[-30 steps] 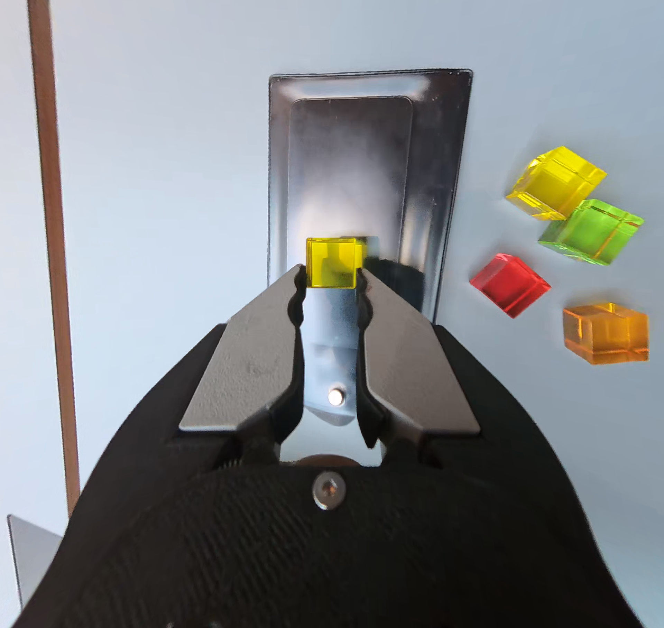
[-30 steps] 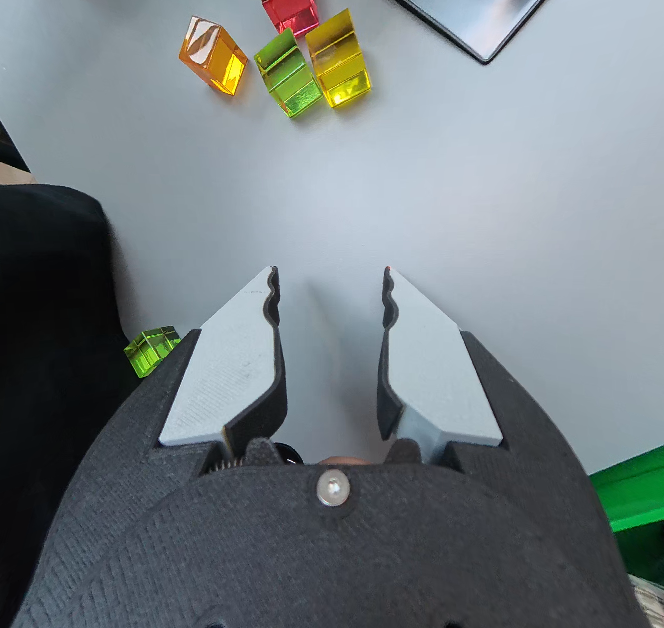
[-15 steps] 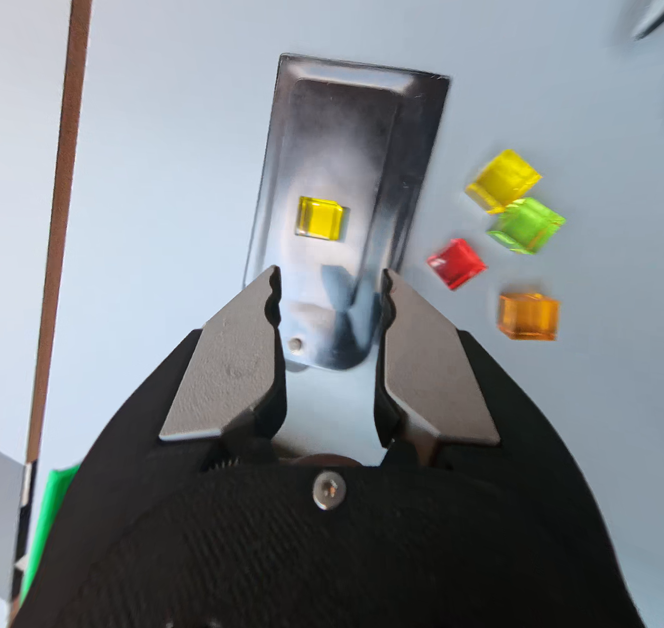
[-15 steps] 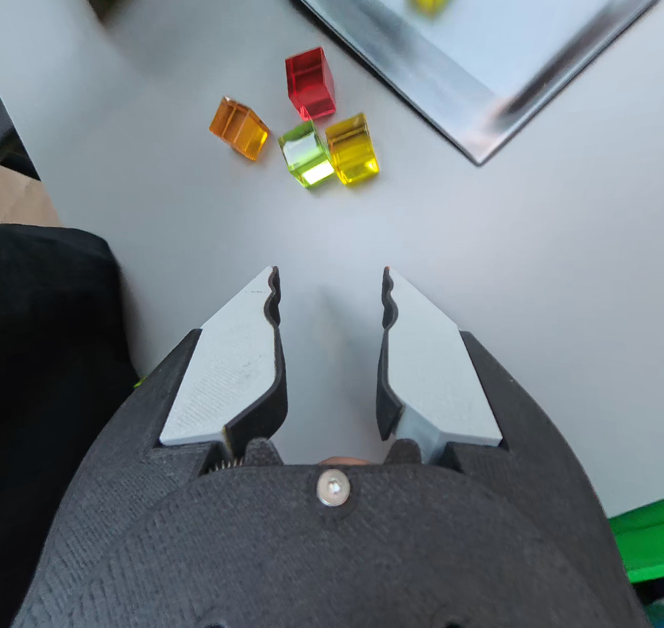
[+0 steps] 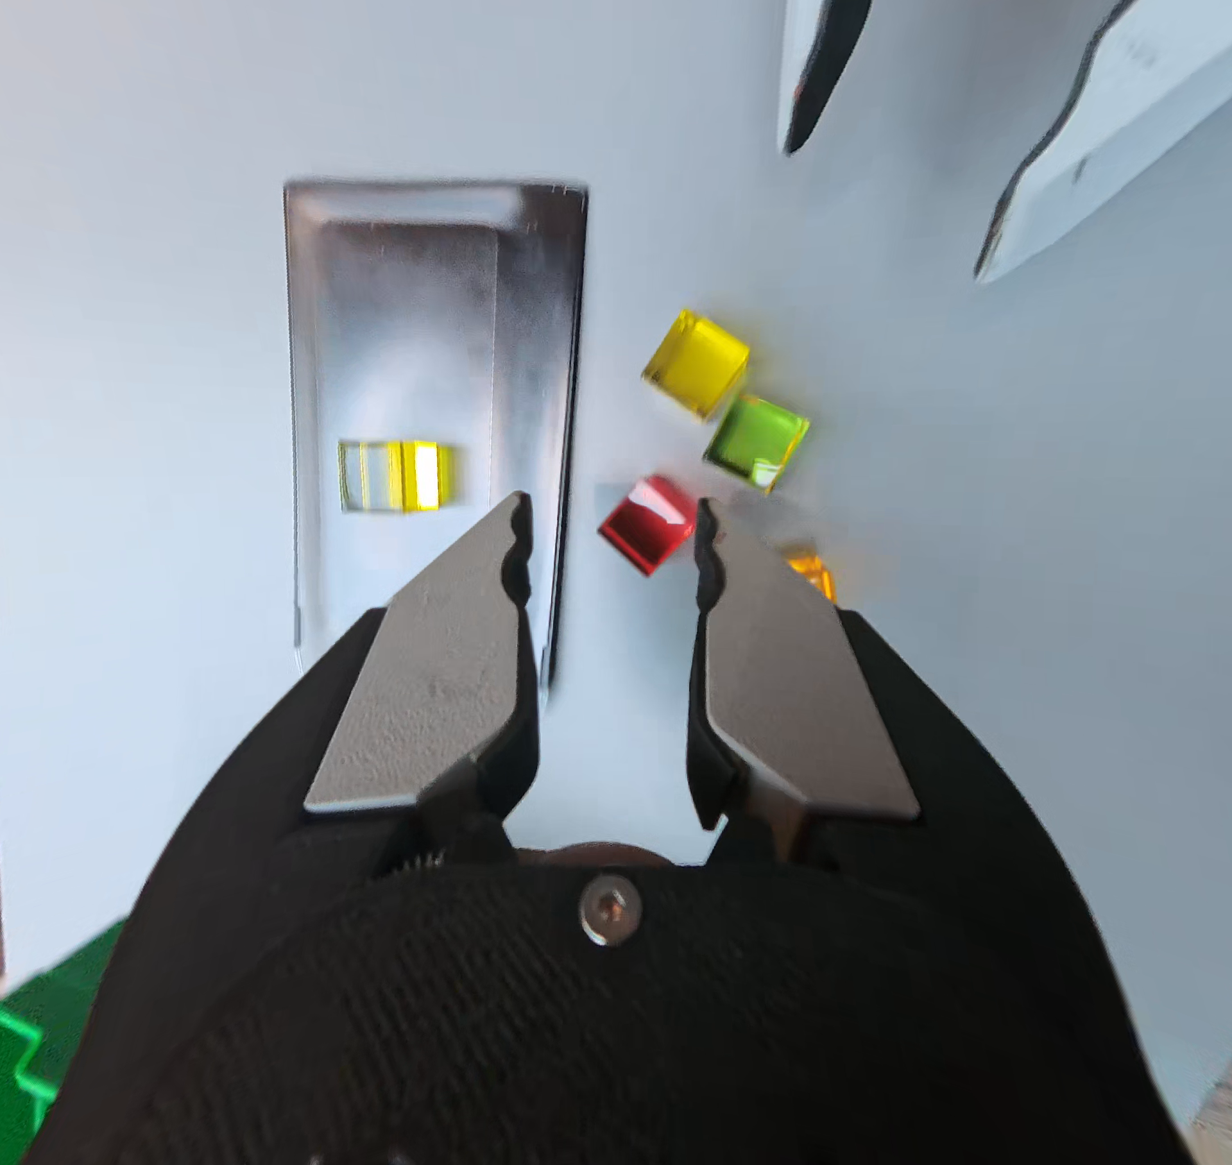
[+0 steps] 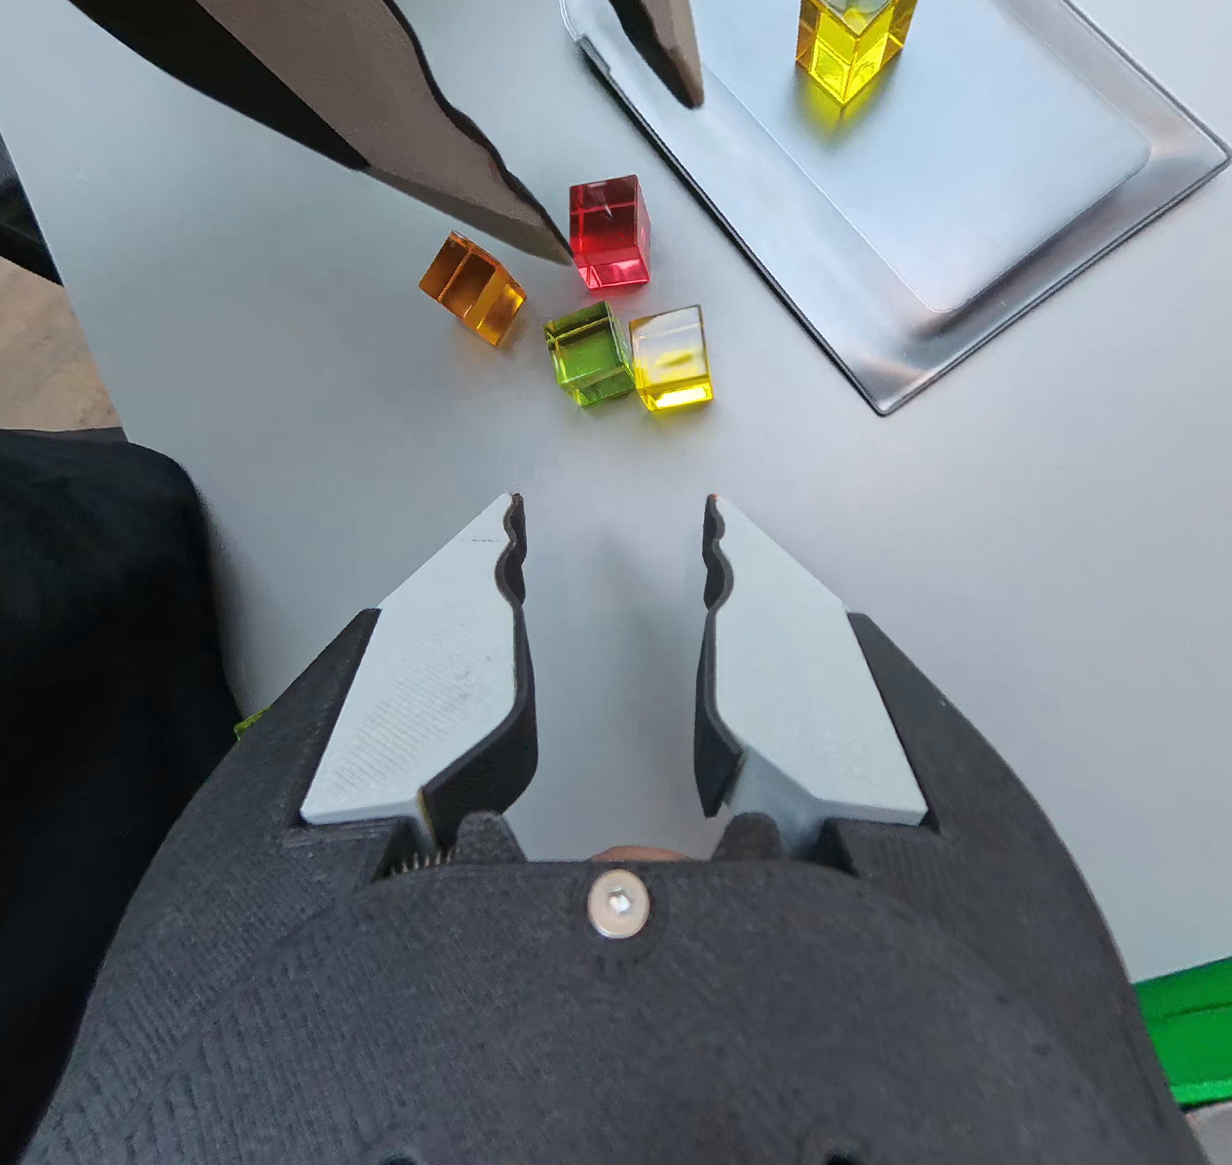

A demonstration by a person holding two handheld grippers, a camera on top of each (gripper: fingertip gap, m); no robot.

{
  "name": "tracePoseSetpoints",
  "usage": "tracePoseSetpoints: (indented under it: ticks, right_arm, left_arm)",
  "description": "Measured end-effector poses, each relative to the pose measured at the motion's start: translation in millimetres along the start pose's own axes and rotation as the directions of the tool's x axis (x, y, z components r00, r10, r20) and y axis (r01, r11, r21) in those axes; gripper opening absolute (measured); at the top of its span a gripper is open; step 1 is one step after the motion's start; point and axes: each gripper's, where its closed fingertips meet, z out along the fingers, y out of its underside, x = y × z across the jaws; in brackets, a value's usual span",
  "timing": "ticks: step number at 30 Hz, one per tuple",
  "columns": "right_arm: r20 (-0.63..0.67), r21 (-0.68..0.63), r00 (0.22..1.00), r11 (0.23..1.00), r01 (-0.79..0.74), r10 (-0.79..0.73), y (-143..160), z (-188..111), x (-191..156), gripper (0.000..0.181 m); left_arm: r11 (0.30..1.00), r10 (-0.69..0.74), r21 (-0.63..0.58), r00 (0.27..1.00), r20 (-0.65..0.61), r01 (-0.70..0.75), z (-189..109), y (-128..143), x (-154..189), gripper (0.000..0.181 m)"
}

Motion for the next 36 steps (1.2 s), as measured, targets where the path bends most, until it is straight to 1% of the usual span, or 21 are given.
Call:
tracePoseSetpoints:
  ticks: [1, 4, 7, 8, 10, 13, 15, 16, 19, 25, 29, 34, 36]
  right_arm:
    - [-0.007, 0.006, 1.0, 1.0, -0.001, 0.001, 0.5, -2.2, 1.2, 0.05]
    - [-0.018, 0.024, 0.999, 0.999, -0.027, 0.028, 6.0, -8.8, 3.5, 0.05]
    - [-0.028, 0.04, 0.997, 0.997, -0.069, 0.071, 18.0, -15.8, 4.0, 0.05]
    - [-0.031, 0.043, 0.996, 0.996, -0.083, 0.084, 23.1, -18.1, 3.8, 0.05]
    - [-0.04, 0.044, 0.994, 0.993, -0.105, 0.107, 34.3, -22.6, 4.2, 0.049]
    - [-0.046, 0.047, 0.989, 0.989, -0.139, 0.141, 48.7, -28.5, 5.6, 0.049]
    - [-0.049, 0.05, 0.986, 0.986, -0.157, 0.159, 55.1, -31.9, 7.9, 0.049]
    - [-0.05, 0.053, 0.985, 0.985, -0.164, 0.166, 57.0, -33.3, 9.3, 0.049]
    - [-0.047, 0.063, 0.982, 0.981, -0.182, 0.185, 58.6, -36.1, 13.6, 0.049]
    - [-0.033, 0.07, 0.983, 0.981, -0.179, 0.182, 51.1, -36.1, 17.6, 0.049]
    - [-0.024, 0.066, 0.986, 0.984, -0.163, 0.165, 46.4, -33.5, 16.9, 0.049]
    - [-0.009, 0.054, 0.989, 0.988, -0.148, 0.148, 43.5, -28.0, 13.7, 0.049]
    - [-0.007, 0.053, 0.99, 0.988, -0.142, 0.143, 42.2, -26.7, 12.6, 0.049]
  left_arm:
    - [1.0, 0.021, 0.005, 1.0, -0.01, -0.021, 2.1, -7.3, 0.0, 0.046]
    - [0.995, 0.1, 0.002, 0.994, -0.047, -0.1, 11.5, -26.1, 1.4, 0.044]
    - [0.985, 0.162, -0.039, 0.982, -0.099, -0.166, 26.7, -33.0, 8.0, 0.043]
    - [0.985, 0.168, -0.012, 0.979, -0.114, -0.171, 28.5, -40.5, 11.2, 0.037]
    - [0.982, 0.181, -0.023, 0.974, -0.135, -0.186, 32.1, -45.4, 15.2, 0.04]
    - [0.971, 0.205, -0.087, 0.961, -0.186, -0.224, 37.1, -37.0, 25.1, 0.045]
    - [0.966, 0.214, -0.102, 0.954, -0.208, -0.239, 37.9, -32.5, 31.1, 0.047]
    - [0.964, 0.219, -0.107, 0.954, -0.203, -0.244, 38.6, -30.7, 30.8, 0.045]
    - [0.96, 0.213, -0.14, 0.959, -0.187, -0.241, 42.3, -23.3, 26.0, 0.029]
    - [0.969, 0.167, -0.145, 0.965, -0.199, -0.198, 38.2, -22.9, 22.3, 0.026]
    - [0.978, 0.15, -0.119, 0.977, -0.151, -0.169, 18.7, -27.6, 4.0, 0.026]
    - [0.989, 0.103, -0.104, 0.994, -0.042, -0.106, -14.5, -24.8, -48.1, 0.026]
    - [0.992, 0.07, -0.107, 0.997, -0.017, -0.071, -22.5, -19.2, -67.0, 0.026]
